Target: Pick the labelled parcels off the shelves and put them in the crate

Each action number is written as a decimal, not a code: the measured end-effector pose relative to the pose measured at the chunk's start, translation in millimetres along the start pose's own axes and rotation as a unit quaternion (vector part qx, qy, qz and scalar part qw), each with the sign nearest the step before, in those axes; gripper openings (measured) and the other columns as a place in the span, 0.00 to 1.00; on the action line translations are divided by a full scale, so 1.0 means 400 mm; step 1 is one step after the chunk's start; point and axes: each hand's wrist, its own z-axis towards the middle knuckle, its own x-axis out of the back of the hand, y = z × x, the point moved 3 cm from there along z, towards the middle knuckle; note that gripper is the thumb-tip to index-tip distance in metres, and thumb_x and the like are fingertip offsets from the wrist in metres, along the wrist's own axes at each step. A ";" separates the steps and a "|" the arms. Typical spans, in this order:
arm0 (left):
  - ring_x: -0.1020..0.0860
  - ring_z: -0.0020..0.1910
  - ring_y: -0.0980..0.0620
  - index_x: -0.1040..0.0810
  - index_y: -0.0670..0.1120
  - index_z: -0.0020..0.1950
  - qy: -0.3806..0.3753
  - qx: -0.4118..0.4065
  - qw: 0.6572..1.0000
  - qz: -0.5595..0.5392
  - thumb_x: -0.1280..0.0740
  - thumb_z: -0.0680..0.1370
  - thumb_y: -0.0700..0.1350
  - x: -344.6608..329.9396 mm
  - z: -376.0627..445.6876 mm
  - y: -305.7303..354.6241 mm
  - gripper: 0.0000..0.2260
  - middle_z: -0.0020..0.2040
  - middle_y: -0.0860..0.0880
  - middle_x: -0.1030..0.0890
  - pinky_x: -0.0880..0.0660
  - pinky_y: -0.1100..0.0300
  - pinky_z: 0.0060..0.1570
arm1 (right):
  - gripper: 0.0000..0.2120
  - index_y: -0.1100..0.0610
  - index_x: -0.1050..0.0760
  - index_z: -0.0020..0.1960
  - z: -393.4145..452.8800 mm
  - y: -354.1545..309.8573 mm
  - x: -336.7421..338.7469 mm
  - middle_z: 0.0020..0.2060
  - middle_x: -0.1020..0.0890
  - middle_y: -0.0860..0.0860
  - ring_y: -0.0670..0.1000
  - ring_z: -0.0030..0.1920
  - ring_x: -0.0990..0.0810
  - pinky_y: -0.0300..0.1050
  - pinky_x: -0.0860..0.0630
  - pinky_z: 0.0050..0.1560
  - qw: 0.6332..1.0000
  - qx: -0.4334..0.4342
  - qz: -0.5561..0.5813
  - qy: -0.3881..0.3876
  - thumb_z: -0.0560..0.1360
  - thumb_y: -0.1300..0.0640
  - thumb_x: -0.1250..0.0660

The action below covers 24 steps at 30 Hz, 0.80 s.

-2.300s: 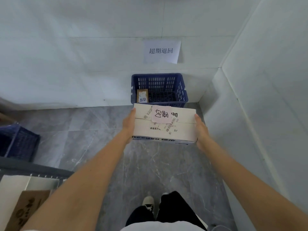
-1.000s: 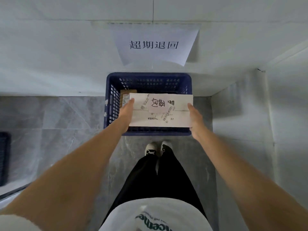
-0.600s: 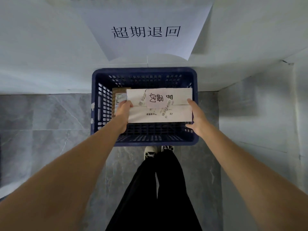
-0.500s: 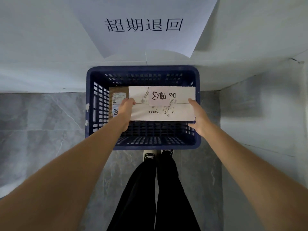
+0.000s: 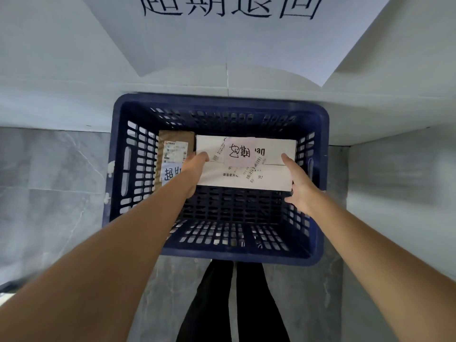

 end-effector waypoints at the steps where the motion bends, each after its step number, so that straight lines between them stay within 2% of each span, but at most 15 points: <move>1: 0.30 0.66 0.40 0.31 0.47 0.67 0.005 0.001 1.000 0.002 0.39 0.72 0.50 0.001 0.016 0.003 0.23 0.66 0.42 0.28 0.30 0.48 0.62 | 0.44 0.47 0.47 0.79 0.013 -0.011 -0.005 0.76 0.38 0.52 0.57 0.75 0.39 0.65 0.44 0.74 1.000 -0.001 -0.003 -0.003 0.71 0.30 0.36; 3: 0.32 0.65 0.42 0.32 0.45 0.68 0.011 -0.001 1.000 -0.005 0.40 0.77 0.46 0.005 0.048 0.011 0.19 0.62 0.45 0.30 0.35 0.53 0.55 | 0.43 0.48 0.44 0.78 0.038 -0.030 -0.016 0.76 0.37 0.53 0.57 0.75 0.38 0.65 0.44 0.74 1.000 -0.004 -0.004 -0.010 0.70 0.28 0.39; 6: 0.34 0.67 0.43 0.33 0.45 0.70 0.019 -0.010 1.000 -0.018 0.40 0.78 0.45 0.005 0.095 0.020 0.20 0.67 0.45 0.33 0.37 0.51 0.61 | 0.46 0.47 0.41 0.77 0.082 -0.044 -0.032 0.74 0.34 0.53 0.56 0.73 0.35 0.61 0.43 0.75 1.000 0.000 0.003 -0.014 0.67 0.22 0.44; 11: 0.28 0.63 0.43 0.29 0.50 0.62 0.009 -0.018 1.000 -0.023 0.37 0.69 0.49 0.004 0.147 0.015 0.21 0.65 0.46 0.26 0.32 0.46 0.67 | 0.46 0.45 0.37 0.75 0.148 -0.027 -0.051 0.74 0.32 0.50 0.52 0.73 0.34 0.56 0.44 0.75 1.000 0.019 0.024 -0.002 0.65 0.20 0.47; 15: 0.32 0.65 0.43 0.32 0.51 0.71 0.018 -0.025 0.999 -0.033 0.39 0.76 0.45 0.004 0.185 -0.004 0.22 0.67 0.46 0.30 0.34 0.46 0.68 | 0.44 0.44 0.37 0.75 0.176 -0.009 -0.077 0.74 0.33 0.49 0.51 0.73 0.35 0.55 0.46 0.76 0.999 0.032 0.018 -0.013 0.67 0.21 0.48; 17: 0.32 0.61 0.46 0.34 0.53 0.73 0.027 -0.031 0.998 -0.039 0.39 0.76 0.46 0.004 0.195 -0.016 0.24 0.67 0.48 0.30 0.34 0.50 0.65 | 0.43 0.45 0.37 0.75 0.190 -0.010 -0.083 0.74 0.32 0.50 0.51 0.73 0.33 0.54 0.46 0.77 0.999 0.031 0.021 -0.006 0.68 0.22 0.48; 20: 0.31 0.57 0.47 0.34 0.54 0.73 0.027 -0.050 0.997 -0.059 0.40 0.78 0.45 0.006 0.200 -0.019 0.23 0.64 0.50 0.29 0.35 0.56 0.56 | 0.40 0.46 0.34 0.74 0.214 -0.015 -0.088 0.70 0.27 0.50 0.52 0.69 0.29 0.57 0.44 0.76 0.999 0.032 0.031 0.006 0.70 0.24 0.46; 22: 0.33 0.64 0.45 0.38 0.54 0.75 0.023 -0.060 0.996 -0.063 0.40 0.78 0.45 0.005 0.203 -0.013 0.25 0.69 0.48 0.32 0.38 0.56 0.58 | 0.46 0.45 0.36 0.75 0.228 -0.020 -0.090 0.72 0.29 0.50 0.53 0.71 0.31 0.58 0.43 0.75 0.999 0.036 0.017 0.012 0.64 0.20 0.45; 24: 0.36 0.71 0.45 0.43 0.54 0.77 0.021 -0.062 0.996 -0.067 0.39 0.79 0.45 0.007 0.192 -0.009 0.27 0.74 0.48 0.35 0.39 0.56 0.62 | 0.55 0.44 0.38 0.76 0.235 -0.020 -0.093 0.74 0.33 0.51 0.54 0.73 0.34 0.58 0.42 0.75 0.999 0.033 -0.003 0.016 0.54 0.17 0.45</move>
